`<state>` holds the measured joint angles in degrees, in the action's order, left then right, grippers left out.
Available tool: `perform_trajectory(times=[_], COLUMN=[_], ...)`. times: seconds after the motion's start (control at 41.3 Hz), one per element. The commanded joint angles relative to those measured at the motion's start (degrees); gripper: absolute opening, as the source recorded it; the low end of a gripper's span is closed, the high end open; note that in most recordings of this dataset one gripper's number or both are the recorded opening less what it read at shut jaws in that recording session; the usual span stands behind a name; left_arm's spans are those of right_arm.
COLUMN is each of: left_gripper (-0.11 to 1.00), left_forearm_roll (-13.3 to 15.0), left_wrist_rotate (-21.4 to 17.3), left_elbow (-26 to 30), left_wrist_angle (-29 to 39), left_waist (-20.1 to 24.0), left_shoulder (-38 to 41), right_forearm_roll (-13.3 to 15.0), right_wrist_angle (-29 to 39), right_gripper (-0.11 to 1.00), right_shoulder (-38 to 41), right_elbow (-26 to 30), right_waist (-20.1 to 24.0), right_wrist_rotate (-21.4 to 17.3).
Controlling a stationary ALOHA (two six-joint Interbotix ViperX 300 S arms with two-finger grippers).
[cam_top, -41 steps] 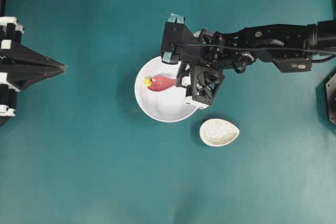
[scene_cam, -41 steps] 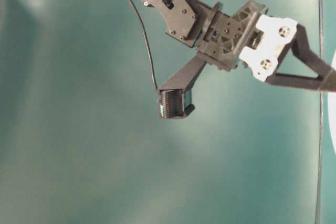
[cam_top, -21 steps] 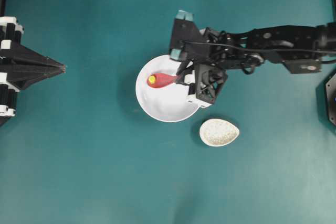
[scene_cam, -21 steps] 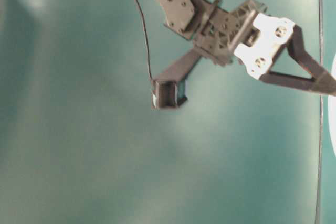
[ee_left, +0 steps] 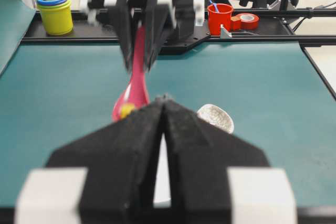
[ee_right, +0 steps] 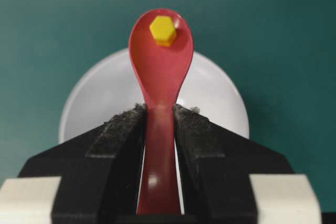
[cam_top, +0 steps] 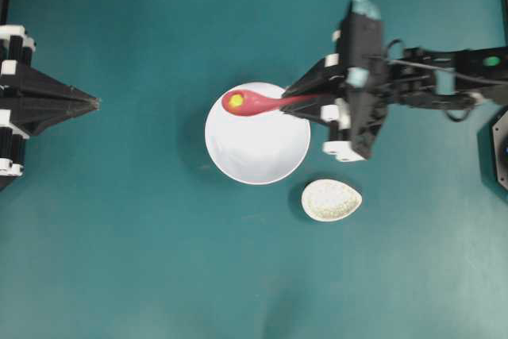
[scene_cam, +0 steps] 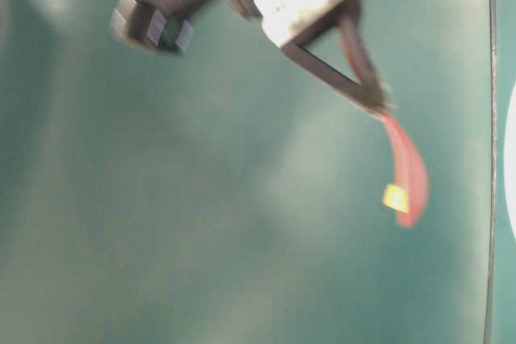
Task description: Scoop the yellow hexagonal prism block from the bowl with a spoon using the right arm.
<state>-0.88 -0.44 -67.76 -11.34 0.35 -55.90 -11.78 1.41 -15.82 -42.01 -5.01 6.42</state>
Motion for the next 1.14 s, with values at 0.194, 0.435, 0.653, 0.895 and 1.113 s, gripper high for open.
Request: perform_trajectory(times=[0.194, 0.435, 0.653, 0.895, 1.113], left_gripper=[0.0, 0.0, 0.0, 0.0, 0.0], left_forearm_roll=[-0.2, -0.2, -0.2, -0.2, -0.2], left_wrist_rotate=[-0.2, -0.2, -0.1, 0.1, 0.5], left_elbow=[1.1, 1.3, 1.2, 1.2, 1.2], left_wrist_angle=[-0.3, -0.4, -0.1, 0.6, 1.1], left_waist=[0.1, 0.1, 0.1, 0.1, 0.1], left_shoulder=[0.3, 0.3, 0.3, 0.3, 0.3], right_forearm_roll=[2.0, 2.4, 2.4, 2.3, 2.4], right_wrist_angle=[-2.5, -2.6, -2.7, -4.3, -4.4], right_gripper=[0.24, 0.24, 0.24, 0.24, 0.24], right_shoulder=[-8.3, -8.7, -8.7, -8.6, -8.6], right_elbow=[-2.1, -2.1, -2.1, -1.9, -1.8], right_waist=[0.3, 0.3, 0.4, 0.4, 0.5], right_wrist_rotate=[0.2, 0.2, 0.1, -0.1, -0.1])
